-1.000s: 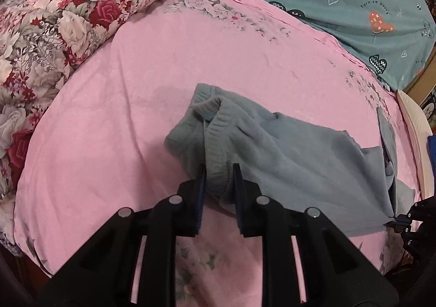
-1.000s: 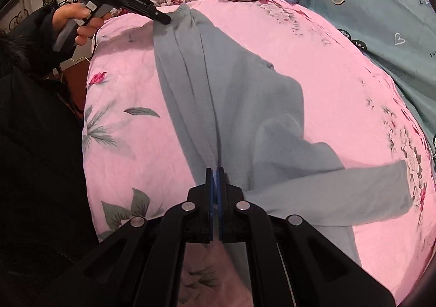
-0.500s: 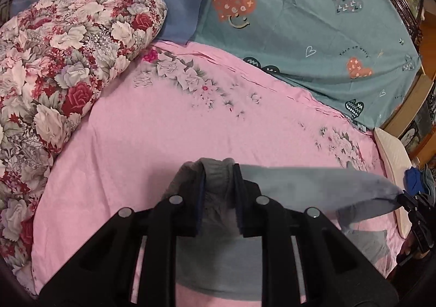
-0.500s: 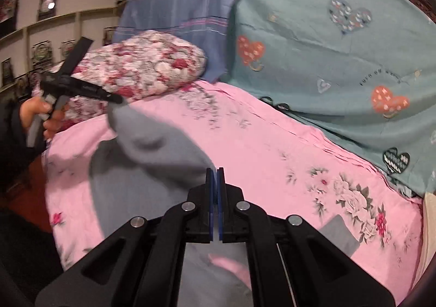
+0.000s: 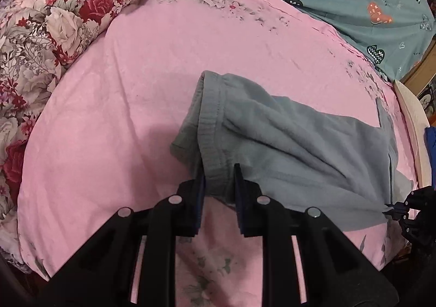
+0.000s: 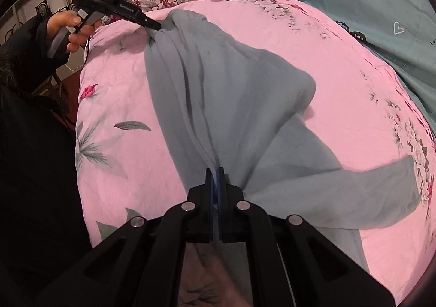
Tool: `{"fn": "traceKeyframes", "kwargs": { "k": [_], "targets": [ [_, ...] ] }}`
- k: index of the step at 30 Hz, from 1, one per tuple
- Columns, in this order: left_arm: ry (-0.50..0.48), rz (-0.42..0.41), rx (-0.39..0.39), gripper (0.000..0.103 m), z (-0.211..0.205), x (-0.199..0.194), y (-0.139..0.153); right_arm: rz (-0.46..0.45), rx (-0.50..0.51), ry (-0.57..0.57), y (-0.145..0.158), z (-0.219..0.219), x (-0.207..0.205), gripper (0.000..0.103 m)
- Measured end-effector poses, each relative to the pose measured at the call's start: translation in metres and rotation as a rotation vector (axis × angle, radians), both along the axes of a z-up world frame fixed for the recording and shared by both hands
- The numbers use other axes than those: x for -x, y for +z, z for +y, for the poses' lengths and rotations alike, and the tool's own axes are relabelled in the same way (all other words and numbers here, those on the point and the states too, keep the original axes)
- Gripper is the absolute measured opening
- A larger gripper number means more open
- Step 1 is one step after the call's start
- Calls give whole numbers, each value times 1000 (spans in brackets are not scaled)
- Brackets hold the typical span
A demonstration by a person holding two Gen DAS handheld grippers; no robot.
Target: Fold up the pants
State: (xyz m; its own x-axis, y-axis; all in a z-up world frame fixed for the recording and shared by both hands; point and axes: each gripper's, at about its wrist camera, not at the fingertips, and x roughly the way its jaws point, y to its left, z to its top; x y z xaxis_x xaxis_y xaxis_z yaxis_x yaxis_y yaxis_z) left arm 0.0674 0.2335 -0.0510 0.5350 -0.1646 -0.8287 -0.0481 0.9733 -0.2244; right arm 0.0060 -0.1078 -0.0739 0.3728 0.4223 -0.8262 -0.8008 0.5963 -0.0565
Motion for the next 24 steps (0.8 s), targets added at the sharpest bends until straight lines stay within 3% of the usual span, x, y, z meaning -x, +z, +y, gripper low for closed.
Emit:
{"fn": "traceKeyframes", "kwargs": {
  "k": [6, 14, 21, 24],
  "targets": [
    [3, -37, -32, 19, 7, -10, 19, 2, -68, -35, 12, -9, -6, 2],
    [-17, -39, -38, 20, 11, -62, 41, -14, -89, -20, 20, 7, -2, 2],
    [-66, 90, -130, 22, 10, -22, -4, 27, -64, 5, 7, 6, 8, 2],
    [-49, 81, -131, 23, 12, -7, -14, 39, -48, 21, 4, 8, 8, 2]
  ]
}}
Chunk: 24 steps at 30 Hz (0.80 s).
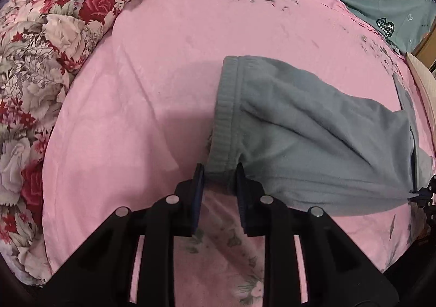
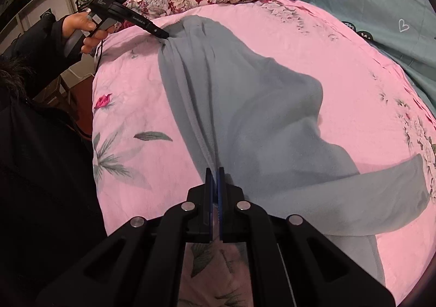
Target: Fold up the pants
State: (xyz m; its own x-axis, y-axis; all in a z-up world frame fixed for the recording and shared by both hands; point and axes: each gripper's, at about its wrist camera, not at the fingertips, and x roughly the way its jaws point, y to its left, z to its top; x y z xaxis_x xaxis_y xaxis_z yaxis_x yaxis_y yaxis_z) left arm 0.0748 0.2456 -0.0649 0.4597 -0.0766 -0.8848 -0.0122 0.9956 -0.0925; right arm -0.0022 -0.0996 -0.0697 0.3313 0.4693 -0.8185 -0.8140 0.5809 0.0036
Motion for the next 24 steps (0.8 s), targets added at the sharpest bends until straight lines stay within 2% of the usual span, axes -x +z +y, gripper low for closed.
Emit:
{"fn": "traceKeyframes", "kwargs": {
  "k": [10, 15, 18, 20, 21, 24],
  "targets": [
    [18, 2, -33, 23, 4, 20, 8, 17, -9, -1, -6, -3, 2, 3],
    [-2, -64, -10, 23, -6, 26, 33, -4, -10, 6, -3, -1, 5, 6],
    [-76, -131, 0, 24, -32, 35, 54, -12, -10, 9, -2, -1, 6, 11],
    [-128, -161, 16, 31, -55, 35, 63, -18, -20, 14, -1, -2, 9, 25],
    [-149, -162, 17, 36, -65, 33, 63, -20, -33, 19, 2, -2, 11, 33],
    [-212, -100, 5, 38, -98, 19, 41, -25, -75, 28, 9, -5, 14, 34]
  ]
}}
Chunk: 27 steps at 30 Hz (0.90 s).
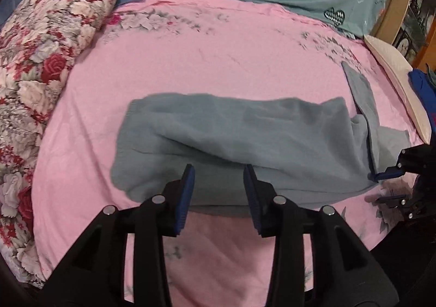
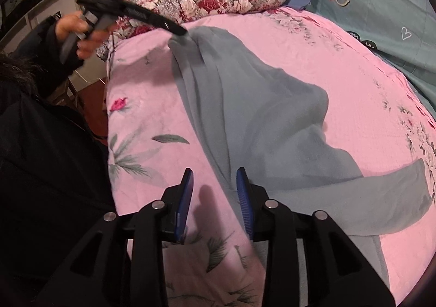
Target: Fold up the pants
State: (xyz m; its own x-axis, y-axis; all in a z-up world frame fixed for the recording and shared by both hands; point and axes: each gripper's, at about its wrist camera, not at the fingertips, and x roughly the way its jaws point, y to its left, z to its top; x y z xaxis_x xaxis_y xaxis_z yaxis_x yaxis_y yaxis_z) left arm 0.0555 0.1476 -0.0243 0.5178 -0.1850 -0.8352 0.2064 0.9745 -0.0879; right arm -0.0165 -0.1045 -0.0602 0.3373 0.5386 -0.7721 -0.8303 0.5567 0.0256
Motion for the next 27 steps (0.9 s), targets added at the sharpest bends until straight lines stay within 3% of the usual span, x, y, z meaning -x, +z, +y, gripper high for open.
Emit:
{"fn": "traceKeyframes", "kwargs": {
  "k": [4, 8, 10, 12, 14, 15, 17, 18, 19, 22, 27],
  "targets": [
    [-58, 91, -75, 38, -24, -2, -37, 10, -36, -80, 6, -12, -11, 34],
    [-84, 120, -107, 38, -19, 13, -33, 92, 73, -102, -17, -20, -16, 33],
    [-92, 134, -135, 37, -18, 23, -31, 94, 55, -104, -11, -30, -15, 33],
    [-124, 108, -124, 37, -27, 30, -23, 38, 18, -165, 8, -50, -20, 33],
    [-193, 45, -79, 38, -47, 41, -5, -4, -15, -291, 31, -78, -42, 34],
    [-226, 12, -61, 45, -60, 45, 4, -13, -26, -375, 43, -94, -57, 34],
    [-300, -46, -30, 55, -94, 46, 18, 11, -43, -543, 62, -125, -93, 40],
    [-331, -57, -22, 57, -111, 46, 20, 39, -39, -653, 70, -142, -118, 50],
    [-363, -59, -13, 57, -129, 43, 19, 66, -29, -722, 72, -152, -136, 51],
    [-479, -62, 32, 57, -189, 41, 8, 145, -9, -891, 68, -176, -200, 51],
    [-578, -62, -13, 56, -251, 39, -19, 222, 27, -1012, 31, -184, -264, 51]
  ]
}}
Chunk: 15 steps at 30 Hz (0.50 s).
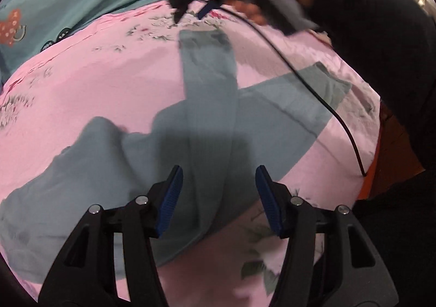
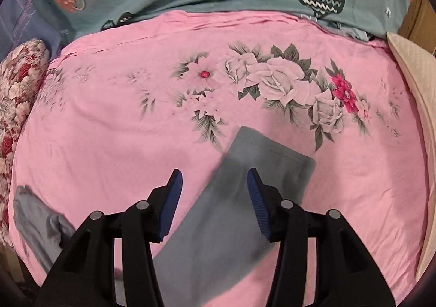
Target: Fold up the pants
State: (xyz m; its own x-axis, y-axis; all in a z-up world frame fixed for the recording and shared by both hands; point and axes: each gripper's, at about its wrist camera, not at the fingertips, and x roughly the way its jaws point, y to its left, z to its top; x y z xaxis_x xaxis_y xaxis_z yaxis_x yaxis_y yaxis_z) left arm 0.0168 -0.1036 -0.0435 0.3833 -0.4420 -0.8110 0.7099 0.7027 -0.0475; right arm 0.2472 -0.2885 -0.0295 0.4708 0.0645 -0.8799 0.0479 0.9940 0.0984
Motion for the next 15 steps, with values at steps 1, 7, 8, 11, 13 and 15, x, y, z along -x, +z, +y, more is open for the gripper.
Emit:
{"fn": "traceKeyframes", "kwargs": {
  "k": [1, 7, 8, 11, 13, 15],
  "targets": [
    [-3, 16, -6, 56, -4, -2, -6, 8, 10, -19, -8, 3, -11, 51],
    [-28, 52, -12, 47, -14, -1, -19, 72, 93, -111, -42, -4, -51, 39],
    [-32, 52, -8, 47, -16, -2, -19, 92, 84, -114, -48, -7, -54, 37],
    [-35, 62, 7, 43, -17, -2, -18, 56, 92, -80, -49, -9, -53, 1],
    [-36, 64, 17, 41, -17, -3, -17, 24, 47, -84, -42, -20, -48, 1],
    [-38, 66, 21, 38, -16, -3, -16, -35, 21, -95, -28, -32, -35, 1]
  ]
}}
